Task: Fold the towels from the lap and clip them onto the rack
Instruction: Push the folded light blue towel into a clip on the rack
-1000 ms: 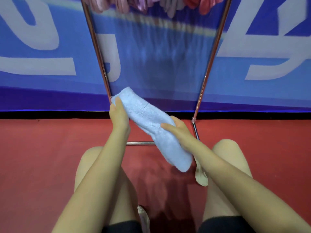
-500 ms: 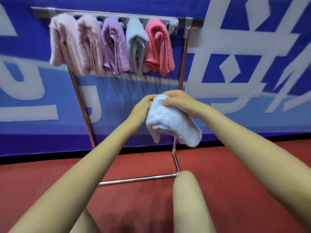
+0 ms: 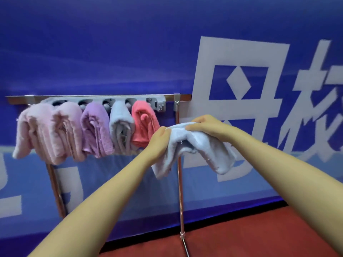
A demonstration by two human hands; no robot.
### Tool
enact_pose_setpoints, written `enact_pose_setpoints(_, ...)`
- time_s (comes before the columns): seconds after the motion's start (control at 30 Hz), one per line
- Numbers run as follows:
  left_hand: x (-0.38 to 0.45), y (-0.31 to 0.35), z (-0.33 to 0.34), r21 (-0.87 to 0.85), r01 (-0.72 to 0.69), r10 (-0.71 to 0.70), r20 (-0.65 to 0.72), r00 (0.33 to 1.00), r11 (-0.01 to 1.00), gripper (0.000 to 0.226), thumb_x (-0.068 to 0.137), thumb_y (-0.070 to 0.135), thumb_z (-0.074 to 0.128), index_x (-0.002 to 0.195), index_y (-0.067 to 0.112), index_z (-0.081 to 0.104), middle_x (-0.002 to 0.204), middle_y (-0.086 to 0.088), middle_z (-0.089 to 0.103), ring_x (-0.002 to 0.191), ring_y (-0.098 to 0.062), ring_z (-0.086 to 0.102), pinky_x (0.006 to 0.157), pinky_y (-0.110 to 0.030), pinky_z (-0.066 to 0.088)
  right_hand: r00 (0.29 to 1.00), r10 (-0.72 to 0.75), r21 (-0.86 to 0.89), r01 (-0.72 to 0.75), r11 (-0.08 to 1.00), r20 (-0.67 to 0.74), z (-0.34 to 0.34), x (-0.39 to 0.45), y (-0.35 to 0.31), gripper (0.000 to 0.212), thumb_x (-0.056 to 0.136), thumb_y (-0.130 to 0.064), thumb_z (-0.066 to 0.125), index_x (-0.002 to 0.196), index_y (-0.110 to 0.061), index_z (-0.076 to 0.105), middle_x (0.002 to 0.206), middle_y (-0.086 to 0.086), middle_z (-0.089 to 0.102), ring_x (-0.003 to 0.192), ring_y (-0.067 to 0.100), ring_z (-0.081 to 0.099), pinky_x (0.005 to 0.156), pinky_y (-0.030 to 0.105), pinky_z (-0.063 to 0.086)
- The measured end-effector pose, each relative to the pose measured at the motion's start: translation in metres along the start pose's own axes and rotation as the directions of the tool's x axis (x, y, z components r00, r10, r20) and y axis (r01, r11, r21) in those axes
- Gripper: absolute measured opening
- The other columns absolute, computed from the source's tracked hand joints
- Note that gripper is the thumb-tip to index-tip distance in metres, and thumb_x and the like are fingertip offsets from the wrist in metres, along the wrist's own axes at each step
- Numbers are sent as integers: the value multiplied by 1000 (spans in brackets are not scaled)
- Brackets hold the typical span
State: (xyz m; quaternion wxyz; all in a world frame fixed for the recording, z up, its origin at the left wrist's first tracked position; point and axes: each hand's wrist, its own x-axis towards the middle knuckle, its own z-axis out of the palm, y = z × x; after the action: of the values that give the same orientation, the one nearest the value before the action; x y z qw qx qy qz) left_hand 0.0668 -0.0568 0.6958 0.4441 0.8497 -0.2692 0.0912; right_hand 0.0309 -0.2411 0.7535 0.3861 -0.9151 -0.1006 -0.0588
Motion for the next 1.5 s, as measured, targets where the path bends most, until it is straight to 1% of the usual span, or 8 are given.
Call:
enact_pose_setpoints(0.23,52,-19,15,-325,227,-288,-155,945,918,21,95,29,43,97,16,58,107,-14,67,98,-31,62,87,-39,54,988,-84,-43,79,996,-130,-5,55,-18,33,81,-26,61,94,4,65,79,5,60,71,13,55,64,26,45)
enact_pose_setpoints(0.37,73,-34,23,-251,262,-319,-224,921,932,20,91,22,46,83,8,59,73,-2,60,81,-31,60,55,-18,42,982,-120,-220,86,972,-144,5,81,-17,27,79,-29,59,85,-4,68,81,4,63,75,15,56,68,30,46)
enact_pose_setpoints(0.47,97,-56,24,-444,242,-374,-236,897,862,43,88,39,38,117,14,58,116,-11,65,112,-32,60,90,-40,53,982,-148,-259,114,959,-116,13,98,-21,13,82,-28,58,78,-19,67,84,-1,67,81,16,62,73,30,50)
enact_pose_setpoints(0.6,123,-67,15,-494,144,-362,-380,851,858,29,92,34,40,112,33,62,105,-10,70,102,-32,66,74,-38,54,970,-241,-211,233,949,-13,18,111,-39,15,86,-29,59,90,-22,72,95,-2,70,87,11,63,77,25,49)
enact_pose_setpoints(0.93,86,-10,2,-665,-107,-305,-472,827,739,46,98,46,28,136,30,49,129,-4,62,117,-19,58,104,-39,44,950,-250,11,256,967,-187,14,166,-57,7,85,-22,61,84,-20,68,75,-11,63,67,-2,57,64,15,44)
enact_pose_setpoints(1.07,103,-18,3,-623,-83,-298,-481,824,778,44,102,35,27,143,26,41,140,-2,51,128,-18,49,110,-30,33,935,-209,-131,177,975,-288,19,188,-33,16,73,-43,70,72,-28,66,81,-1,61,87,14,54,73,25,44)
enact_pose_setpoints(1.2,113,-29,4,-543,-90,-224,-484,846,835,43,104,27,25,145,18,39,146,-4,45,134,-19,42,113,-29,29,930,-154,88,193,977,-334,25,187,-16,17,77,-28,73,83,-15,64,79,-1,64,69,8,55,64,22,45)
enact_pose_setpoints(1.5,84,-11,8,-639,155,-433,-306,848,753,55,99,46,28,127,11,60,124,-14,64,115,-26,60,104,-41,44,946,-59,253,145,956,-319,45,128,-8,32,96,-26,42,112,-12,65,114,4,66,106,19,61,95,34,49)
